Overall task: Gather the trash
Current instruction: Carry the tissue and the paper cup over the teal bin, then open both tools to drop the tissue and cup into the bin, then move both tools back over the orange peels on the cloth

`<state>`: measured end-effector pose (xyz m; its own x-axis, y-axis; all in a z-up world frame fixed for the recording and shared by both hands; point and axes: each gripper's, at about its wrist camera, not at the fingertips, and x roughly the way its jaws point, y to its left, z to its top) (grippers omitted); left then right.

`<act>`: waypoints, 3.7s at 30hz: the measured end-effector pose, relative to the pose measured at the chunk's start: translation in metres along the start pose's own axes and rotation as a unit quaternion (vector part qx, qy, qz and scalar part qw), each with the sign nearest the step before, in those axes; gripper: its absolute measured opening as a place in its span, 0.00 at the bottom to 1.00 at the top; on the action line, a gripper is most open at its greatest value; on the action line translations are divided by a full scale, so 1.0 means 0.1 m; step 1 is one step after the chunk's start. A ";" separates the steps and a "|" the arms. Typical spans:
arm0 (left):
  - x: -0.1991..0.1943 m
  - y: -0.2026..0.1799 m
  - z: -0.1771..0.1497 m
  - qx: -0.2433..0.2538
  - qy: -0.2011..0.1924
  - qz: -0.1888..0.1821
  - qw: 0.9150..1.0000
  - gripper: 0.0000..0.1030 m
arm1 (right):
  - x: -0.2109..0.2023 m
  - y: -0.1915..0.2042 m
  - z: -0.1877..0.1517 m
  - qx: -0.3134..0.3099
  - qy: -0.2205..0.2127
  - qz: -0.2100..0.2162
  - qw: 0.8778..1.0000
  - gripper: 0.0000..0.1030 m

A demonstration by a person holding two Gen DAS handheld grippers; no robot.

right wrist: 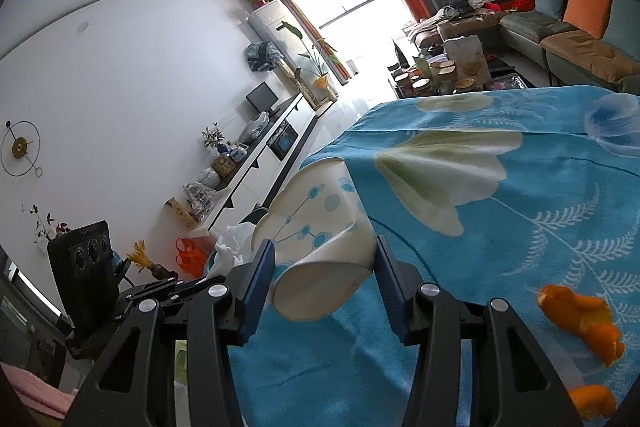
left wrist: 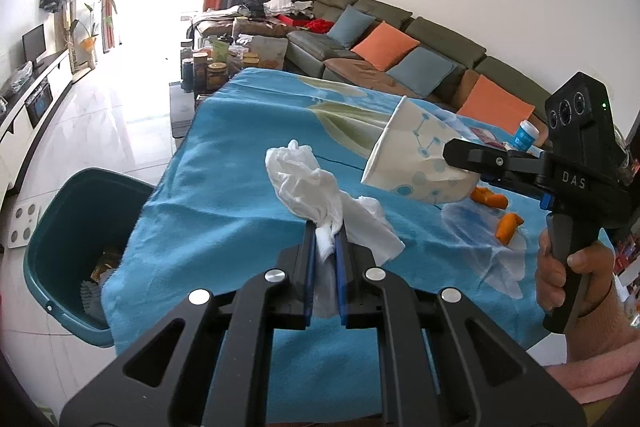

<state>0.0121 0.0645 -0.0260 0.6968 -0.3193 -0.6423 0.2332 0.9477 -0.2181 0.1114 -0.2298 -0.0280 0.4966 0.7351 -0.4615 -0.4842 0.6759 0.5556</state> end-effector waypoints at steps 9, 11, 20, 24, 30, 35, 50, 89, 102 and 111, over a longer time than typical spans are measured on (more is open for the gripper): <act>-0.13 0.10 -0.03 -0.008 -0.010 0.015 1.000 0.09 | 0.12 0.10 0.01 -0.011 0.011 0.011 1.000 0.47; -0.17 0.13 -0.04 -0.011 -0.012 0.019 1.000 0.09 | 0.15 0.13 0.02 -0.013 0.013 0.014 1.000 0.47; -0.30 0.29 -0.06 -0.024 -0.023 0.039 0.999 0.09 | 0.35 0.24 0.05 -0.022 0.028 0.029 0.999 0.47; -0.36 0.38 -0.04 -0.031 -0.027 0.049 0.998 0.09 | 0.47 0.34 0.07 -0.029 0.036 0.037 0.998 0.47; -0.42 0.53 -0.06 -0.043 -0.032 0.067 0.996 0.09 | 0.67 0.45 0.10 -0.044 0.050 0.048 0.997 0.47; -0.47 0.65 -0.07 -0.053 -0.034 0.080 0.995 0.09 | 0.82 0.58 0.11 -0.058 0.061 0.056 0.995 0.47; -0.53 1.01 -0.11 -0.082 -0.036 0.117 0.989 0.09 | 1.19 0.85 0.13 -0.080 0.085 0.060 0.991 0.47; 0.16 2.03 -0.38 -0.187 0.015 0.171 0.967 0.45 | 2.43 1.41 0.08 -0.113 0.185 0.022 0.976 0.55; -0.20 1.43 -0.24 -0.118 -0.052 0.151 0.980 0.58 | 1.44 1.09 0.21 -0.120 0.125 0.034 0.984 0.55; 0.03 0.21 -0.11 0.003 -0.042 0.003 0.999 0.61 | 0.19 0.32 0.17 -0.076 0.048 -0.067 0.994 0.55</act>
<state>0.0118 0.0838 -0.0407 0.7526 -0.3132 -0.5793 0.2327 0.9494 -0.2110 0.1172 -0.1948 -0.0070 0.4956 0.6352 -0.5923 -0.5264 0.7621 0.3769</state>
